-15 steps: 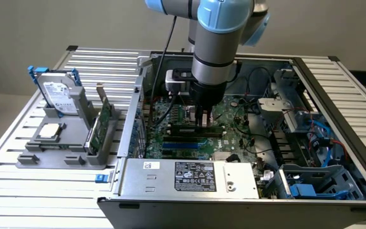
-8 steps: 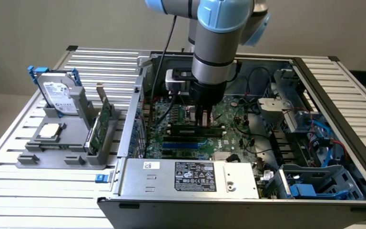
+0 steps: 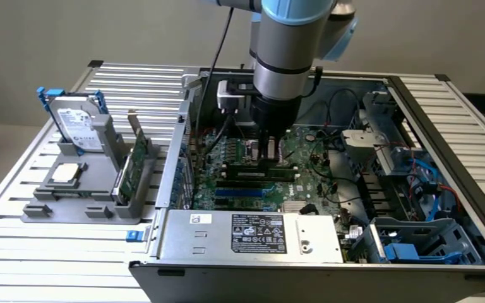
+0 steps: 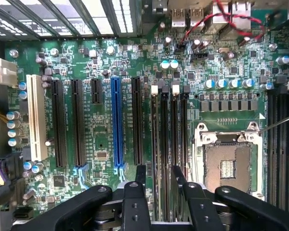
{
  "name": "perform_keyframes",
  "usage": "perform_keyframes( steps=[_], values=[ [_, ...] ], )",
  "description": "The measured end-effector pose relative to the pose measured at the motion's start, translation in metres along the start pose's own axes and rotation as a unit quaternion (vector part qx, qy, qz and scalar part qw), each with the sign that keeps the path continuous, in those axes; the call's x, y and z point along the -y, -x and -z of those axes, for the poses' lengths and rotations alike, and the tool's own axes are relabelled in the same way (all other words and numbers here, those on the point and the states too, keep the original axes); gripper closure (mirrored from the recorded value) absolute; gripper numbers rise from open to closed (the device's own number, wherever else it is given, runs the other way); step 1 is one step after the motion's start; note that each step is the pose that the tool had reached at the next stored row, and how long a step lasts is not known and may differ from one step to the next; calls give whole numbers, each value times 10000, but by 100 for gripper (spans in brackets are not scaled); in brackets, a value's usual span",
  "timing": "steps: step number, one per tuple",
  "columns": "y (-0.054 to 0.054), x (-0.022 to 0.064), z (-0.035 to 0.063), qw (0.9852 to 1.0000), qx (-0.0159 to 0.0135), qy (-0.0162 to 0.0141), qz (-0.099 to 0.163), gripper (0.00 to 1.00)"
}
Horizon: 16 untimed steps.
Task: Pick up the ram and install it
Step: 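Insert the ram into the slot, then press down the ram until it locks into place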
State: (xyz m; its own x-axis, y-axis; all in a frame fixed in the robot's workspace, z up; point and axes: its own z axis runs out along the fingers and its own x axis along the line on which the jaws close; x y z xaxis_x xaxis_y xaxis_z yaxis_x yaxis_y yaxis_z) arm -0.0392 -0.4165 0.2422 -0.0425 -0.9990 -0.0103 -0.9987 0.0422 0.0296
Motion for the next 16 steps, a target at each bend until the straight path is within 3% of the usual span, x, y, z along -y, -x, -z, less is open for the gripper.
perform_keyframes(
  steps=[3, 5, 6, 10, 16],
  values=[
    [1, -11, 92, 10000, -1, 5, 1, 65],
    [1, -12, 98, 10000, 0, 6, 1, 67],
    [1, -12, 98, 10000, 1, 6, 0, 80],
    [1, -12, 98, 10000, 0, 6, 0, 89],
    [1, -12, 98, 10000, 0, 6, 0, 89]
  ],
)
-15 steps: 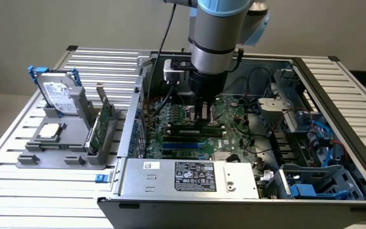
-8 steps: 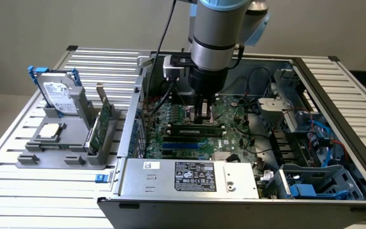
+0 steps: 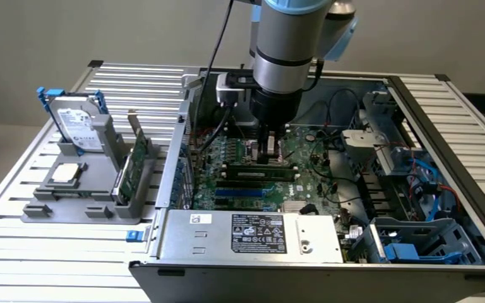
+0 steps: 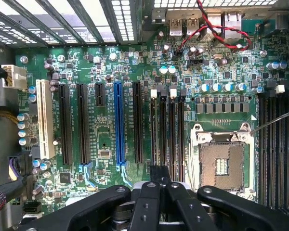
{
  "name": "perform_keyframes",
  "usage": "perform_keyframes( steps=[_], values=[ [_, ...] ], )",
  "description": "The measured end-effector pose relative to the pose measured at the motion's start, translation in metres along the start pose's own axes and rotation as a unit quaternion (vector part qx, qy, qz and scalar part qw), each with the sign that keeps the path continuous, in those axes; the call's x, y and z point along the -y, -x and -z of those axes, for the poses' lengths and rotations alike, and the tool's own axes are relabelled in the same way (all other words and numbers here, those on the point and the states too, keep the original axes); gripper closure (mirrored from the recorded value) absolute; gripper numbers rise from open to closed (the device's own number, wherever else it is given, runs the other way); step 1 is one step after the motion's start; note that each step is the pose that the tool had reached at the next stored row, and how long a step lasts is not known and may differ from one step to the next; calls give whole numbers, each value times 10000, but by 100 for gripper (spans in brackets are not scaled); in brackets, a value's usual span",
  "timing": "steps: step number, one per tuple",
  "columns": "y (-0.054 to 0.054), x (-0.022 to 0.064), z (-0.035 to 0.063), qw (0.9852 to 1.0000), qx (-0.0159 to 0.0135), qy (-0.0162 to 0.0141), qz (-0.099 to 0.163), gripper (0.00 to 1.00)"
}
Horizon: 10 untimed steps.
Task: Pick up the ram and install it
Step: 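Press down the ram until it locks into place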
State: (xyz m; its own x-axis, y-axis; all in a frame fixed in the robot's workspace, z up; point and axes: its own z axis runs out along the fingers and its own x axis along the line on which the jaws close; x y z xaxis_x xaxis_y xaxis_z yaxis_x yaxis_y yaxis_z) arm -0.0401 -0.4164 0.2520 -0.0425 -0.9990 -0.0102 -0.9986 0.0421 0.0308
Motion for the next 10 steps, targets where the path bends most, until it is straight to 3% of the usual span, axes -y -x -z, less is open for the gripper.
perform_keyframes(
  steps=[8, 10],
  values=[
    [0, -1, 0, 10000, 0, 0, 0, 89],
    [-1, -33, -2, 10000, 0, 1, -1, 89]
  ],
)
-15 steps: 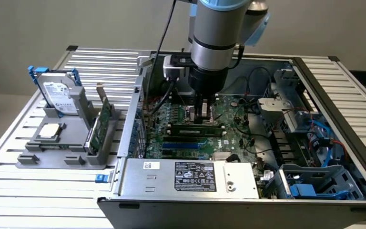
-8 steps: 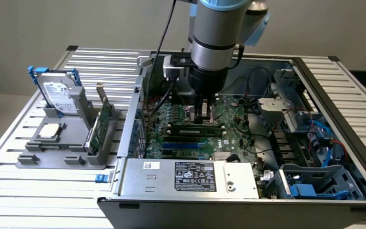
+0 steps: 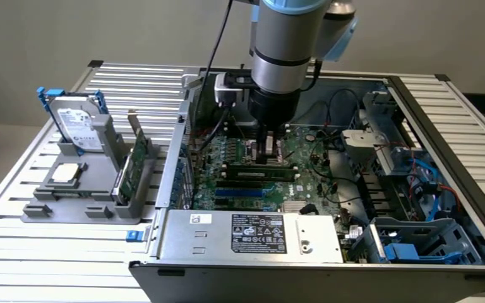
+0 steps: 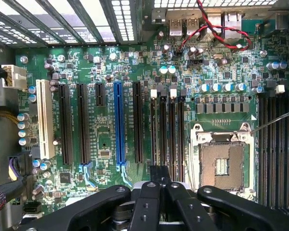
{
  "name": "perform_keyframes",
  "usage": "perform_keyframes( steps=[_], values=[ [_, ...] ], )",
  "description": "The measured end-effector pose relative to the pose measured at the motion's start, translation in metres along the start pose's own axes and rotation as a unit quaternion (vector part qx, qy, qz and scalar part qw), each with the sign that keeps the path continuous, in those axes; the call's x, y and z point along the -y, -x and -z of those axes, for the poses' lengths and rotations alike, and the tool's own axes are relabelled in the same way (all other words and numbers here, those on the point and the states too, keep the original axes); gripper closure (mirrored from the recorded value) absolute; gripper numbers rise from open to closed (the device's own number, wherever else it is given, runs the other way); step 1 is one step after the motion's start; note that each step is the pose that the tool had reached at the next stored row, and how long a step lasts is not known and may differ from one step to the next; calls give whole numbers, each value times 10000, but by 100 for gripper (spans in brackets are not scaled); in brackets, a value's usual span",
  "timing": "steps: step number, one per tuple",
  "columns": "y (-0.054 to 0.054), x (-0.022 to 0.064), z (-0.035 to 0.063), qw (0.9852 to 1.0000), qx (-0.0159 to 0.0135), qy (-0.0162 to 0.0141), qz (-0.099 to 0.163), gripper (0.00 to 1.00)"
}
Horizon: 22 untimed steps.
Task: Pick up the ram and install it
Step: 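Press down the ram until it locks into place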
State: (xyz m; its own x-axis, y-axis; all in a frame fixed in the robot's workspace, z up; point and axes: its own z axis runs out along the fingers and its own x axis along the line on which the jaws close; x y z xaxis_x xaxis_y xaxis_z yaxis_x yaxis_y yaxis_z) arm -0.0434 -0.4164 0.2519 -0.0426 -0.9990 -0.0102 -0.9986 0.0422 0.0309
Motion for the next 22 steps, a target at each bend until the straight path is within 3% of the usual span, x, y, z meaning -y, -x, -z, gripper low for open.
perform_keyframes(
  steps=[4, 8, 12, 22],
  values=[
    [-2, -55, -4, 10000, 0, 8, 0, 89],
    [-3, -58, -9, 10000, 0, 8, 1, 89],
    [-3, -68, -72, 10000, 2, 8, 1, 89],
    [20, -65, -182, 10000, 39, 10, 3, 89]
  ],
)
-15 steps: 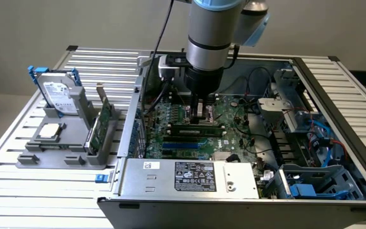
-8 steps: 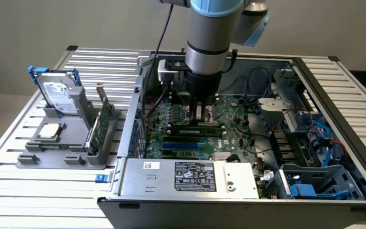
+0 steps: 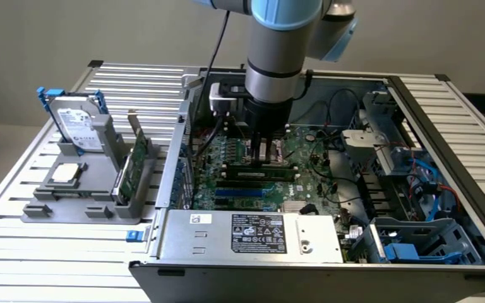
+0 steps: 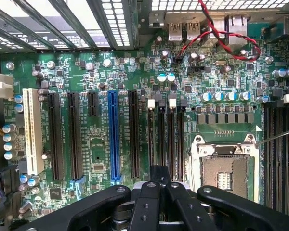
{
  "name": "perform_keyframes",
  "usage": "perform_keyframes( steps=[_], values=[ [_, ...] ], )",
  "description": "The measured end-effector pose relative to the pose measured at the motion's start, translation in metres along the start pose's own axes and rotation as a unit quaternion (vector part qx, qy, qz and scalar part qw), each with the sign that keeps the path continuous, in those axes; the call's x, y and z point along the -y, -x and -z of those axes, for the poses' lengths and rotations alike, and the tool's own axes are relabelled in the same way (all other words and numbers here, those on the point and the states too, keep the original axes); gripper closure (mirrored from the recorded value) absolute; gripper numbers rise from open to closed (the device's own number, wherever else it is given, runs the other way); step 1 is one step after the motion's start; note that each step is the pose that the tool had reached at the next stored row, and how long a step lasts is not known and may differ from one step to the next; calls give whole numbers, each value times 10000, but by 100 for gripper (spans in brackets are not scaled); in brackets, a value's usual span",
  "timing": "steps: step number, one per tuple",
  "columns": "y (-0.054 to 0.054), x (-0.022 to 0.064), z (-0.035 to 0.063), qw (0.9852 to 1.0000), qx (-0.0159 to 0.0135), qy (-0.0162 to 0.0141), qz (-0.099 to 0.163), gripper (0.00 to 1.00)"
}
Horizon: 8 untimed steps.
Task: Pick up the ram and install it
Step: 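Press down the ram until it locks into place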
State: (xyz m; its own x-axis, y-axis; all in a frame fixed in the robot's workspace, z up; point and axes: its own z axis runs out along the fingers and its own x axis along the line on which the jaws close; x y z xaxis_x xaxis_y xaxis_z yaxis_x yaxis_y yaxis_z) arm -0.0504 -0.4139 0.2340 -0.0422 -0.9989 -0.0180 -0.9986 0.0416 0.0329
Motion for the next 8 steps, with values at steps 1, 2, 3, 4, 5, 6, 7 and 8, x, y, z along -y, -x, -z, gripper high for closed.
perform_keyframes(
  steps=[1, 2, 3, 4, 5, 6, 7, 8],
  values=[
    [2, 0, -5, 10000, 0, 0, 0, 89],
    [4, 1, -8, 10000, -1, 1, 1, 89],
    [6, 2, -11, 10000, -1, 1, 1, 89],
    [8, 4, -14, 10000, -1, 1, 5, 89],
    [9, 6, -17, 10000, -1, 2, 9, 89],
    [10, 8, -20, 10000, -2, 3, 14, 89],
    [11, 9, -25, 10000, -2, 4, 18, 89],
    [12, 10, -28, 10000, -6, 7, 21, 89]
  ],
)
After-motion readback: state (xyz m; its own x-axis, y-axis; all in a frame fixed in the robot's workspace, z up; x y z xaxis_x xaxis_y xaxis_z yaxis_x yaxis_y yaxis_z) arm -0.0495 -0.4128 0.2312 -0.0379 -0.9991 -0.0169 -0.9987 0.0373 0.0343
